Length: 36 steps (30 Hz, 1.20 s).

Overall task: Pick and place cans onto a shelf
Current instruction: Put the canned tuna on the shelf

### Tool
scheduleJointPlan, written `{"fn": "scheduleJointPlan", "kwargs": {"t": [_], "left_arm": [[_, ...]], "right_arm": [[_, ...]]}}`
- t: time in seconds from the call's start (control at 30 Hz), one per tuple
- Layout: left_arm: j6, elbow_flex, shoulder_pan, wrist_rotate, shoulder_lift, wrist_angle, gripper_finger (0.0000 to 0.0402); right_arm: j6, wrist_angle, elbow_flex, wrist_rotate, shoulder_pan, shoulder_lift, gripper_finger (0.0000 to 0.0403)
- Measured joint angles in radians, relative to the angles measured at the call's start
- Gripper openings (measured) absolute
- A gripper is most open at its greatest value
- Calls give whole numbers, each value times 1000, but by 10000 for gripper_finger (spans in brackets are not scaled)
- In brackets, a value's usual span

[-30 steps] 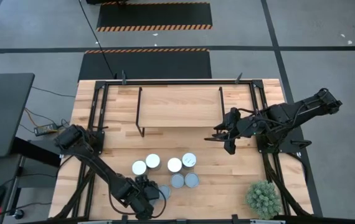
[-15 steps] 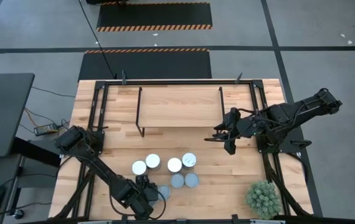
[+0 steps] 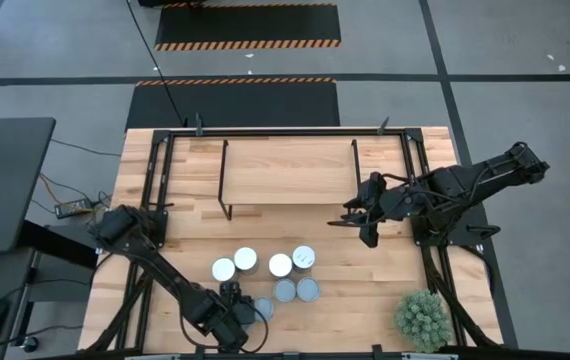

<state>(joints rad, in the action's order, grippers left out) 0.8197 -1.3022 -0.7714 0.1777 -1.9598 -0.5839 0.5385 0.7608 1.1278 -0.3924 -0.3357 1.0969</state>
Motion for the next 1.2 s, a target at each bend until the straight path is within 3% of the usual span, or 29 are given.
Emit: {"fn": "scheduleJointPlan", "kwargs": {"t": [0.23, 0.6, 0.87, 1.2], "left_arm": [[15, 0, 12, -17, -18, 13, 380], [62, 0, 19, -39, -19, 5, 299], [114, -2, 19, -98, -13, 2, 294], [115, -49, 37, -143, 68, -129, 293]], "right_arm": [[0, 0, 0, 0, 0, 0, 158], [0, 3, 0, 1, 0, 0, 158], [0, 2, 0, 2, 0, 0, 158], [-12, 4, 0, 34, 0, -1, 158]]}}
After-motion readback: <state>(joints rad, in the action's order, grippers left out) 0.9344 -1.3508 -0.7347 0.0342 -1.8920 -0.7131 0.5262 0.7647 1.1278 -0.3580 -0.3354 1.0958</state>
